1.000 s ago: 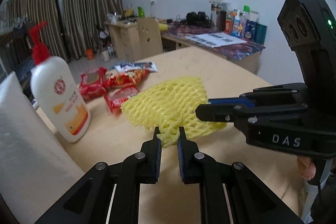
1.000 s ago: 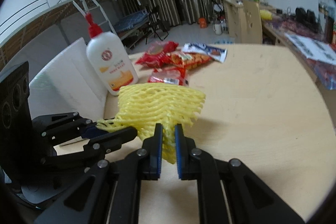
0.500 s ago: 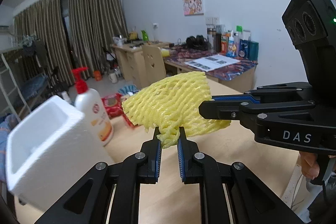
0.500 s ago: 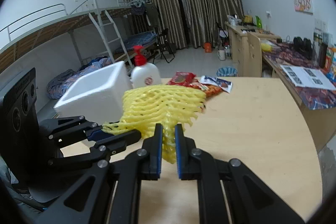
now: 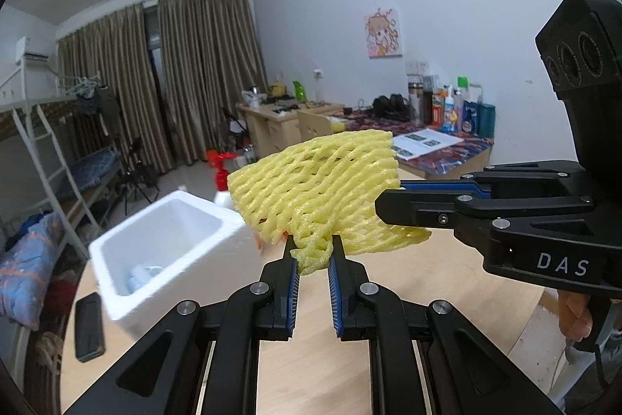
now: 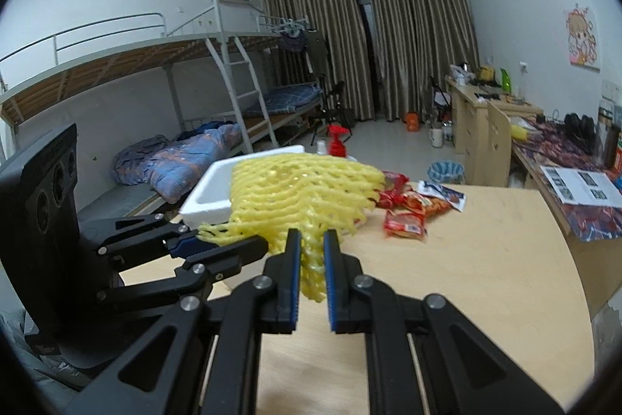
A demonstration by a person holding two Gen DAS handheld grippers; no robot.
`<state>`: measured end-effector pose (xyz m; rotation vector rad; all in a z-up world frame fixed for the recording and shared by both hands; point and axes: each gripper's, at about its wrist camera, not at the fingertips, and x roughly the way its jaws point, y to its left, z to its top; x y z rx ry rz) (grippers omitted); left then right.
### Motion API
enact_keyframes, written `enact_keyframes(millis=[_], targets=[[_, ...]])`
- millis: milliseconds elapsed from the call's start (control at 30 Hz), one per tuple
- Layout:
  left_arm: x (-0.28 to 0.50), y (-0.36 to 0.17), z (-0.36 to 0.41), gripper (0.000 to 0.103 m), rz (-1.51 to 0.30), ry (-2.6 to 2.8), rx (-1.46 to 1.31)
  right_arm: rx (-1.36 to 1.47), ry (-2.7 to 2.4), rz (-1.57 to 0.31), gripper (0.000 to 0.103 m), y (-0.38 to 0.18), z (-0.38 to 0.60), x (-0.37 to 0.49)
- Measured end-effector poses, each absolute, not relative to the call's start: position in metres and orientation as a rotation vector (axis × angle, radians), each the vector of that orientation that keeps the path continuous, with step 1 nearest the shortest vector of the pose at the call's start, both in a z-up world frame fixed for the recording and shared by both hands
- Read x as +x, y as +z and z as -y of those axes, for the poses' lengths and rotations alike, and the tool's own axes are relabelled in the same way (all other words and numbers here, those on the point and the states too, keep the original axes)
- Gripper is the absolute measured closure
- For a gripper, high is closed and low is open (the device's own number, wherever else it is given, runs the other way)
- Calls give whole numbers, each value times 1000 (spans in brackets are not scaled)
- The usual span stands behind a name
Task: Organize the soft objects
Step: 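Carry the yellow net over the foam box with the right gripper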
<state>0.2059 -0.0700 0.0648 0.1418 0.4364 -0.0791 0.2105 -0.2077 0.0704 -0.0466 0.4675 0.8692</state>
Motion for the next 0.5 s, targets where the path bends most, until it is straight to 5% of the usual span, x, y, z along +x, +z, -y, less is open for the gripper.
enact_keyframes(millis=[500], targets=[[156,90,30,88,-379,36,137,-100,971,-385,89,87,166,186]])
